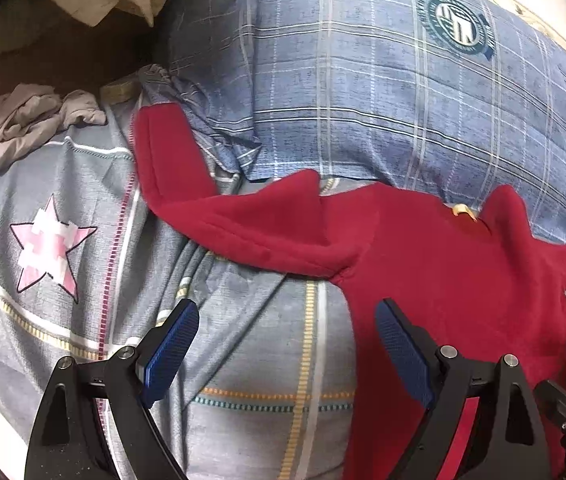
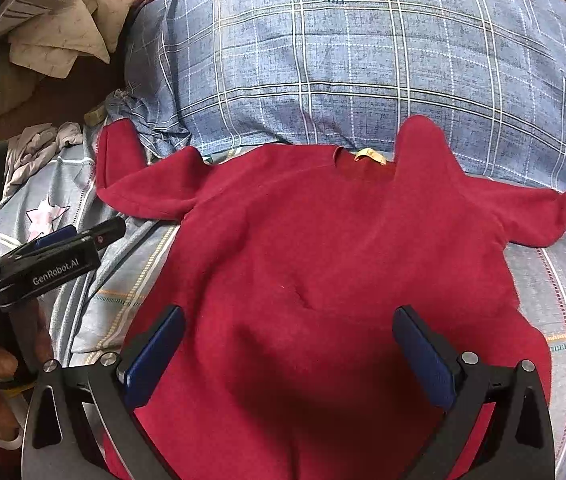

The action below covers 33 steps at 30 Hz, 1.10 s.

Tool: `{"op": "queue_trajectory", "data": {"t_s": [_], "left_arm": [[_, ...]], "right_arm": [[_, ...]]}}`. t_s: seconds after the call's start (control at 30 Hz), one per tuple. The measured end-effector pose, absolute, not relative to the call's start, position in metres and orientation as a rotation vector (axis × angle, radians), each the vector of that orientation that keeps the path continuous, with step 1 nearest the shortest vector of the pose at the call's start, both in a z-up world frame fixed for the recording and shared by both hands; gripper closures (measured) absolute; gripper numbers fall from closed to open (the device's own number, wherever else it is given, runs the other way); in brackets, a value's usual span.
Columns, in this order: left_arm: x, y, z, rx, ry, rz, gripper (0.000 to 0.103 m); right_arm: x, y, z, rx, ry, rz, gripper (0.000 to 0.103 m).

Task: Fold small clothes

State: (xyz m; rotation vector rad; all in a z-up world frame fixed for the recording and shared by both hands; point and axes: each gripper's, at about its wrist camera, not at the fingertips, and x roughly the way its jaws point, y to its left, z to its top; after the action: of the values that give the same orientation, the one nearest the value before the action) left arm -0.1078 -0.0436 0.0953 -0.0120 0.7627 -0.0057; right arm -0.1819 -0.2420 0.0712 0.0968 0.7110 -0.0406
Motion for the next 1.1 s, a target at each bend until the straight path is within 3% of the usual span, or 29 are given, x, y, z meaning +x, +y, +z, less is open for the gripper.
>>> {"op": "queue_trajectory", "data": {"t_s": [0.57, 0.7, 1.1], "left_arm": [[-0.075, -0.002, 0.079, -0.095, 0.823, 0.11, 0.013], [-0.071, 0.004, 0.077, -0.097, 0.825, 0.117, 0.013], [-0.064, 0.016, 0.073, -0.087, 0.85, 0.154, 0.014]], "right_arm": [[-0.13, -0.216, 0.063, 0.065, 0.73, 0.037, 0.001], [-0.112, -0.204, 0.066, 0.029, 0.726, 0.071, 0.008], [-0.065, -0.187, 0.073, -0.001, 0.737, 0.118, 0.009]]}}
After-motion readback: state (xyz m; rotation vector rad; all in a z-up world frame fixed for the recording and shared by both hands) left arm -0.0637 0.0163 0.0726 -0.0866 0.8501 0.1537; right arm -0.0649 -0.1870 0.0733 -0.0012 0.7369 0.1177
